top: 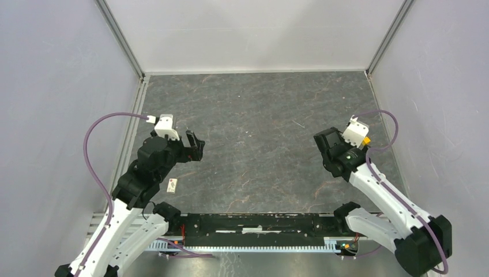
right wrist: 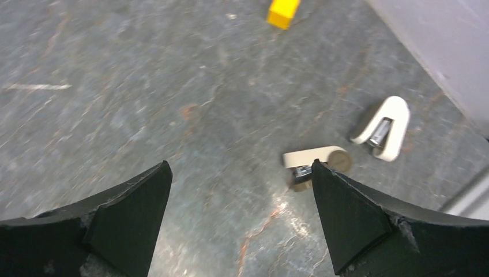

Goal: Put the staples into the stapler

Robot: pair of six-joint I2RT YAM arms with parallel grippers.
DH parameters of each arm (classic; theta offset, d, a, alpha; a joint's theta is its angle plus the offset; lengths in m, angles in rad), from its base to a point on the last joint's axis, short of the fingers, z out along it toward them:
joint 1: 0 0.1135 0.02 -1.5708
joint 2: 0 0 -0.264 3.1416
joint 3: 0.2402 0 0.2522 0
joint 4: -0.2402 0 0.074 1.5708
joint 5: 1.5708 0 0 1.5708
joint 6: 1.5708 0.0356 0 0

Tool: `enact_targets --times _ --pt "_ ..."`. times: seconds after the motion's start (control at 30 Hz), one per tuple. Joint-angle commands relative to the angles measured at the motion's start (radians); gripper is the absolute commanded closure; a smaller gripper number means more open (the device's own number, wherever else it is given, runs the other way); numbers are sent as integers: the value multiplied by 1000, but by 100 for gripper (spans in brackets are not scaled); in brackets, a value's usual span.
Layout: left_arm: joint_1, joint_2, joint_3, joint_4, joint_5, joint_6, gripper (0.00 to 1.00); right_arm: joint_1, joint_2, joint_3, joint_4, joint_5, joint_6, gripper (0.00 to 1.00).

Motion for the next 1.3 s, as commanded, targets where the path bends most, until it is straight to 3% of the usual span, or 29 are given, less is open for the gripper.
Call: enact_targets --times 0.0,0.27,0.6,1.0,1.27 --pt "3 12 -1 -10 -53 16 0 -88 78 45 -44 118 115 2" --pt "4 73 6 -20 -98 9 0 -365 176 -18 -13 -12 112 2" --pt "4 97 14 -29 -140 2 0 -525 202 -147 92 -124 69 2" --pt "4 128 20 -43 -152 -71 0 -550 190 -275 293 -266 -58 2" --pt "3 132 12 -45 -150 -126 0 -549 188 -285 389 -370 -149 9"
